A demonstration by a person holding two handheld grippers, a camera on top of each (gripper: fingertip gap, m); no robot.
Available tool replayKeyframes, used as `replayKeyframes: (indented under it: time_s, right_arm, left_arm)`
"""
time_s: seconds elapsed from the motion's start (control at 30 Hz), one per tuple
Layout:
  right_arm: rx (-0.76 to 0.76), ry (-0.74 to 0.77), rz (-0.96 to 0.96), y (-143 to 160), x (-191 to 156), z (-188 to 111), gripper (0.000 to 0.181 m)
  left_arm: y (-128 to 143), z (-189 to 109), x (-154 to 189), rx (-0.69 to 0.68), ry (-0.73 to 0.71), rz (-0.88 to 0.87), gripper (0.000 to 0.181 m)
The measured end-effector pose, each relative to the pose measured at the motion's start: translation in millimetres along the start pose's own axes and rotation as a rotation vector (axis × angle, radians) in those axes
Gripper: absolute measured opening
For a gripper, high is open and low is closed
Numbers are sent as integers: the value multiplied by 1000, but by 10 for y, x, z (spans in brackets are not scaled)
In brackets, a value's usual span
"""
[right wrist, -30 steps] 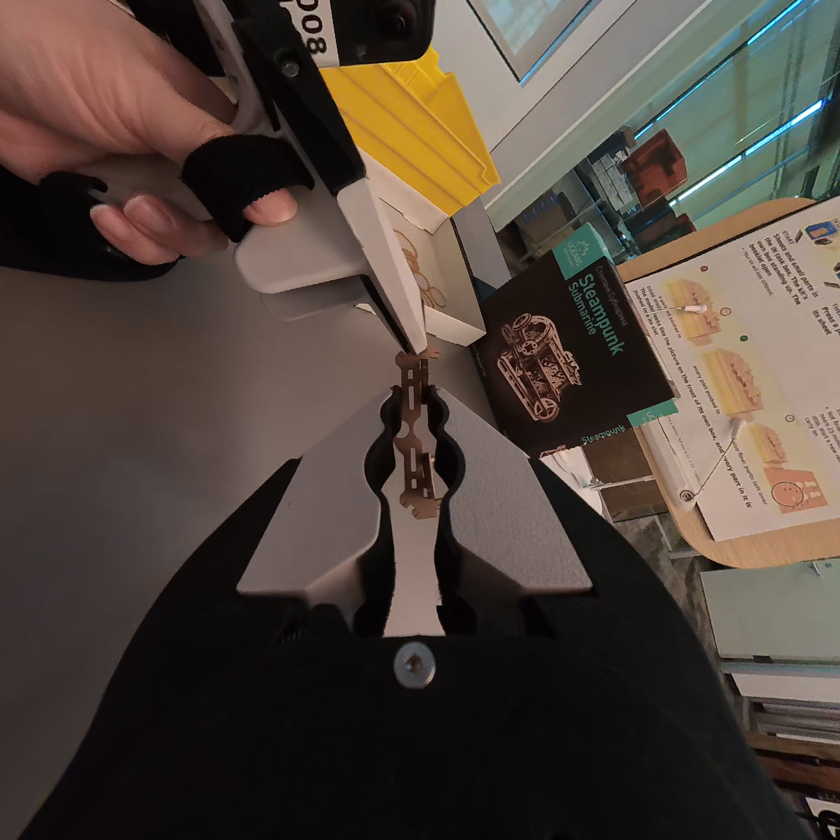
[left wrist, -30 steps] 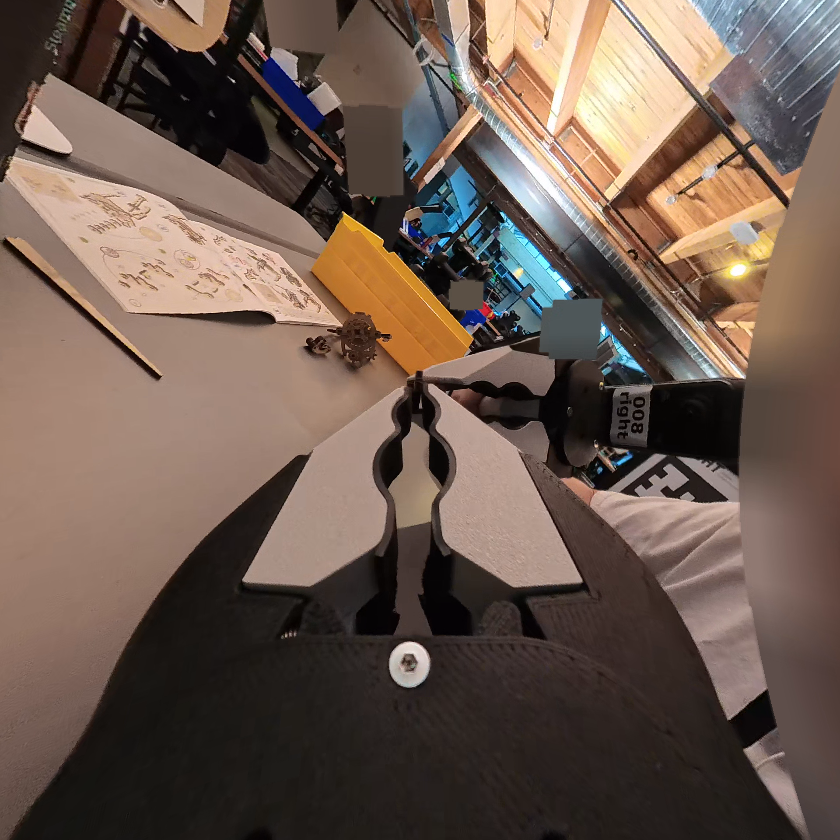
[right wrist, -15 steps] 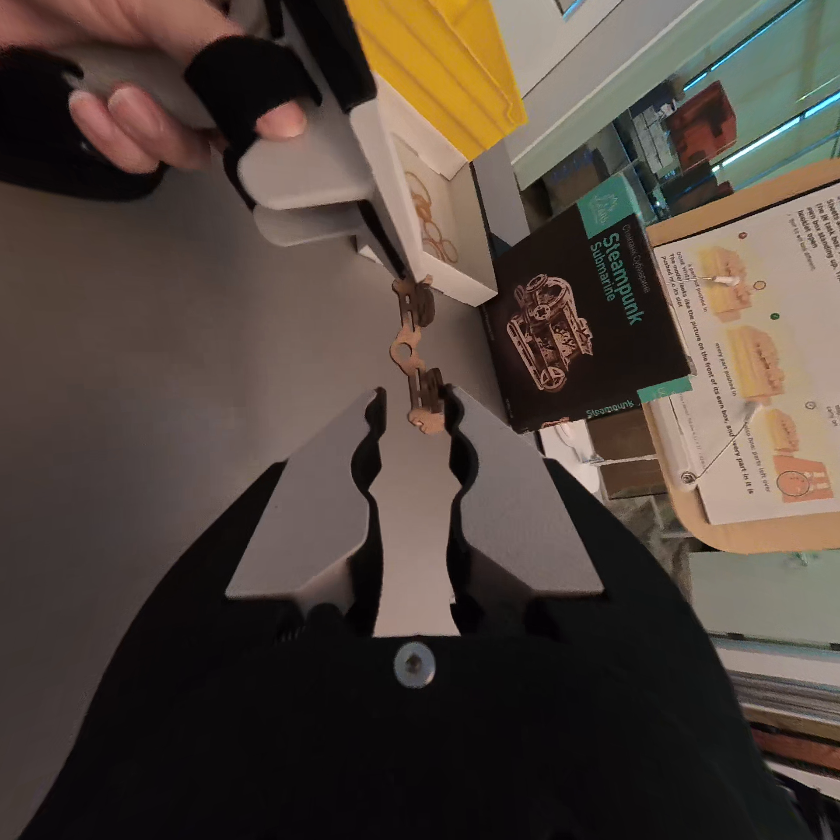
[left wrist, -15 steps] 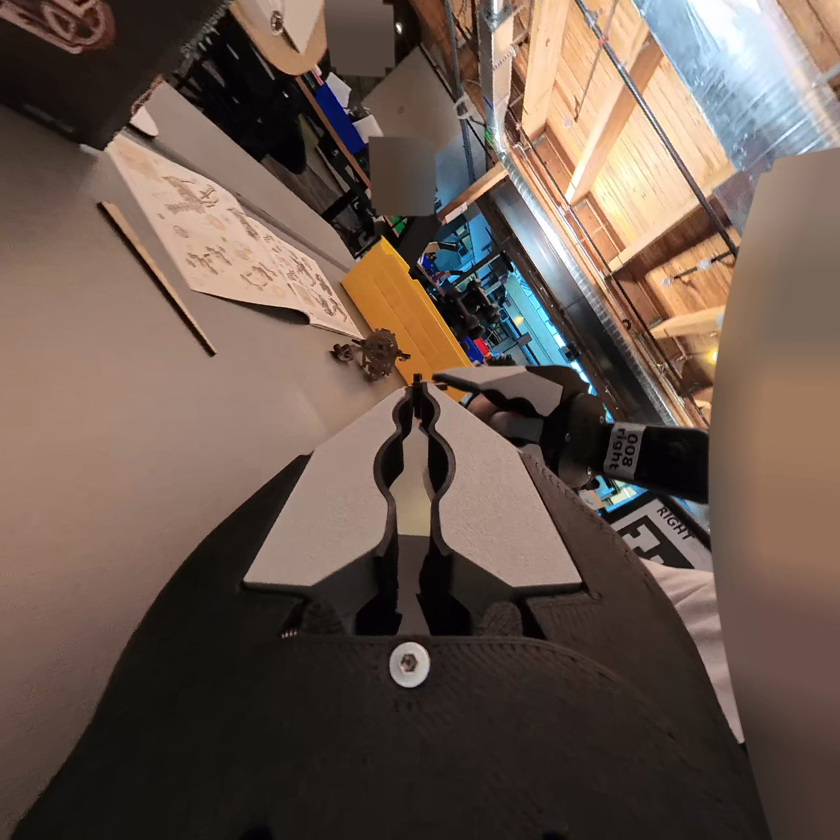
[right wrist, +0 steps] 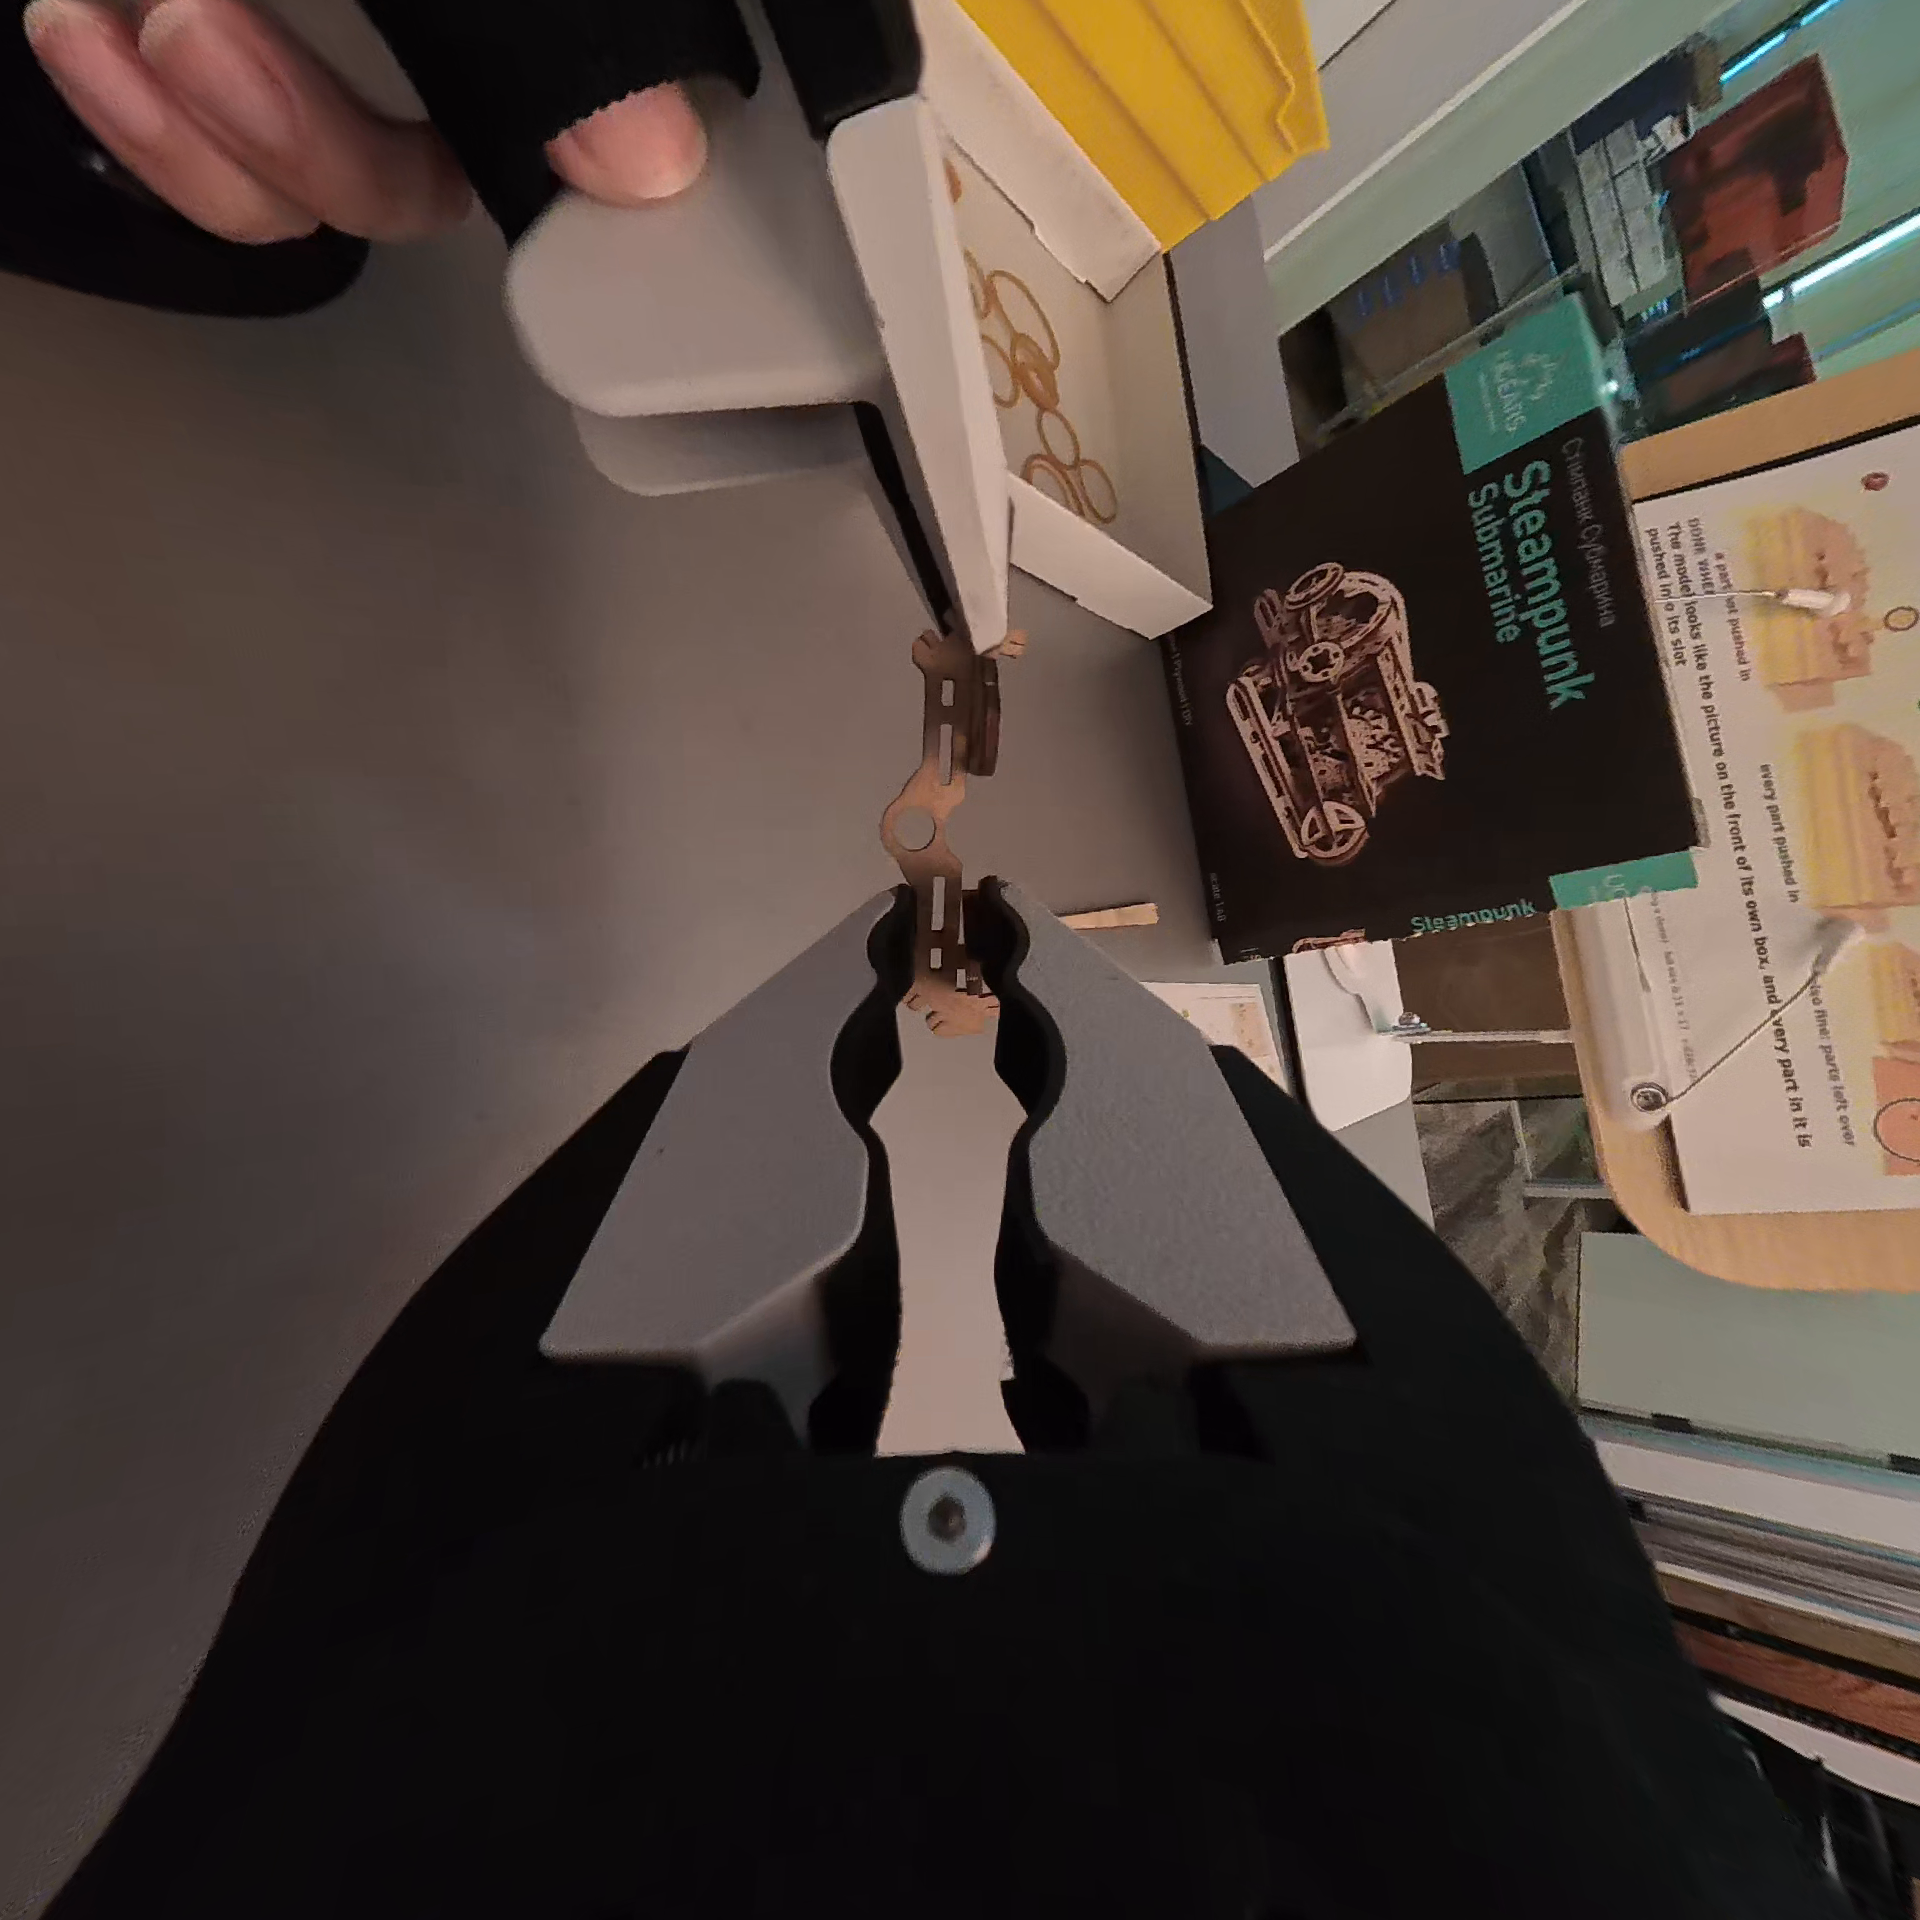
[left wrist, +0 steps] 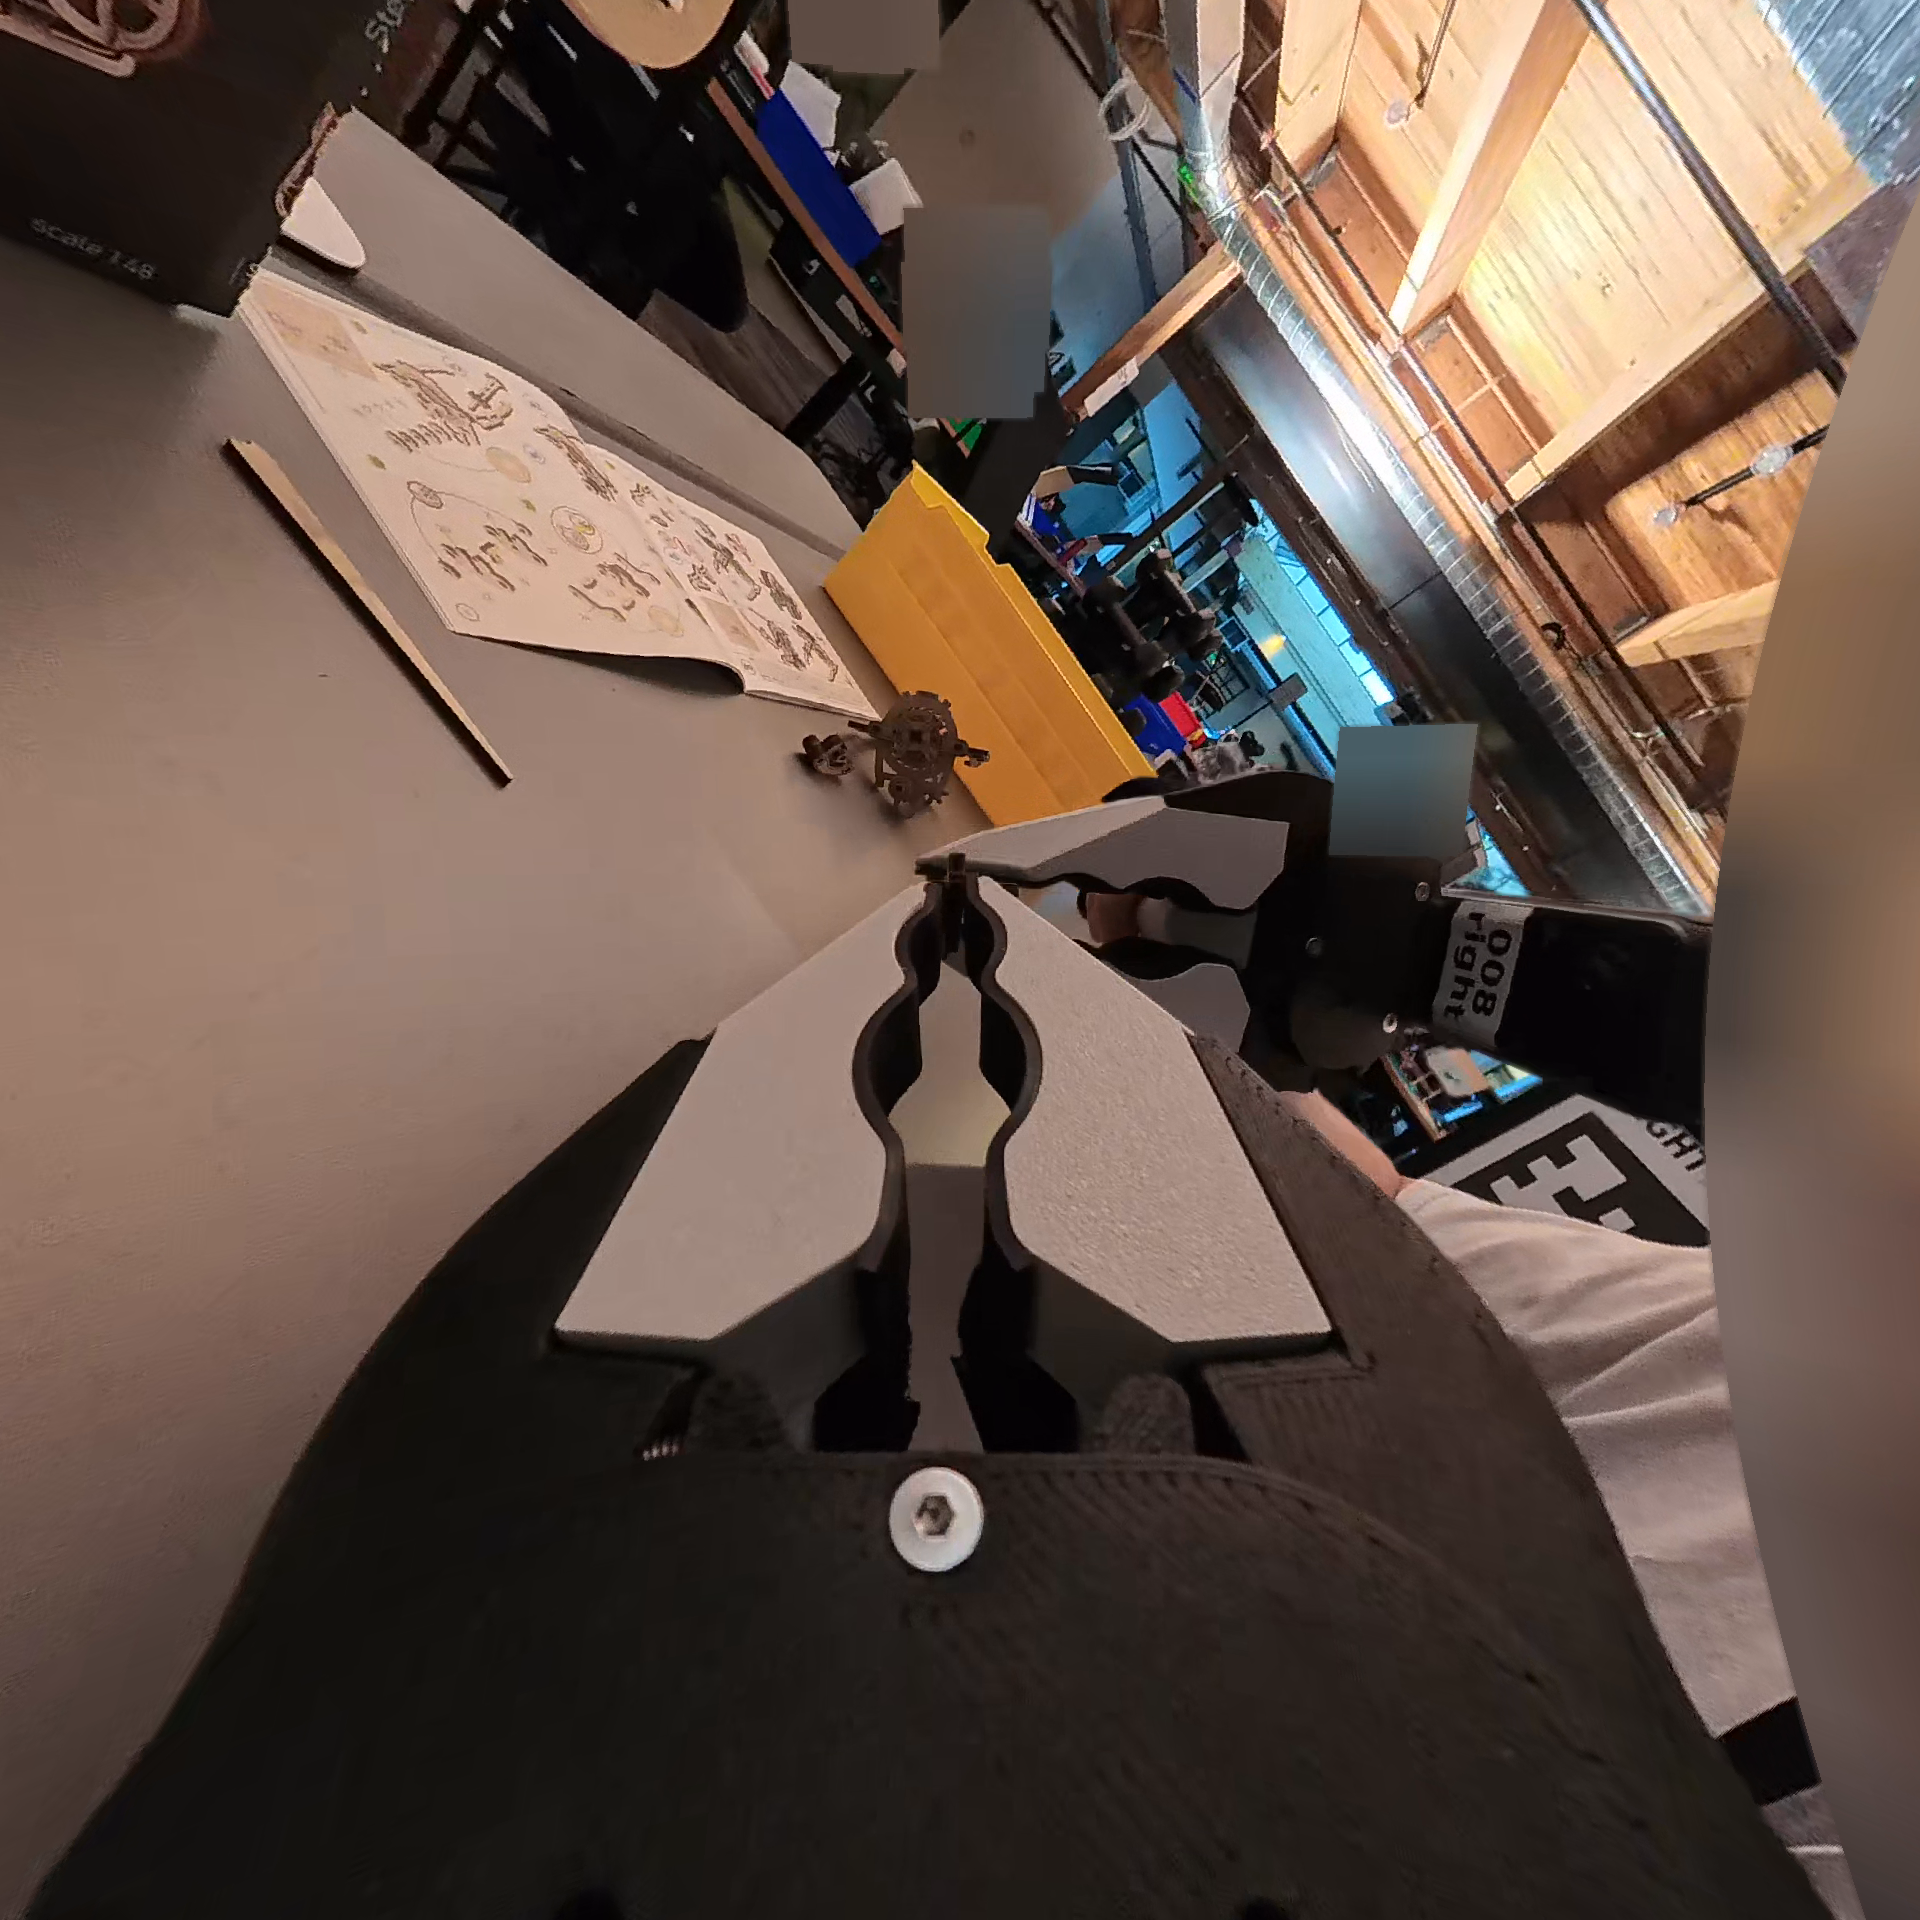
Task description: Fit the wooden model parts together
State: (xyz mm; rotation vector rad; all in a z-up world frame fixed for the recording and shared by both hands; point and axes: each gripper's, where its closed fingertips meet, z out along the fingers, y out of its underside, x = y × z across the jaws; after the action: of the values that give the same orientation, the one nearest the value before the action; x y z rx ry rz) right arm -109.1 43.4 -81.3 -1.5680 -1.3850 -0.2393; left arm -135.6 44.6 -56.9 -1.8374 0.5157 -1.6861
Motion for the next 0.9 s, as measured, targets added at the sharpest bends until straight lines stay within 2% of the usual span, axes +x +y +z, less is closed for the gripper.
replayKeyframes:
  time_s: [0.5, 0.63, 0.67, 0.7, 0.73, 0.83, 0.9]
  right_arm:
    - [-6, -81, 0, 26, -105, -26, 10]
    - [82, -20, 64, -55, 35, -46, 13]
    - [78, 15, 82, -47, 111, -63, 21]
    - [86, 49, 68, -52, 177, -92, 37]
    - [78, 66, 41, -31, 208, -124, 39]
    - [88, 85, -106, -18, 168, -251, 19]
    - [99, 113, -231, -34, 132, -328, 18]
  left_arm:
    - [60, 17, -20, -32, 3, -36, 0]
    - [-20, -23, 5, 11, 46, -78, 0]
    - [-33, -33, 2, 18, 56, -92, 0]
    - [-62, -45, 21, 37, 82, -105, 0]
    - [-82, -54, 38, 47, 108, -125, 0]
    - [-89, -56, 51, 43, 137, -125, 0]
    - [-70, -43, 113, 22, 164, -98, 0]
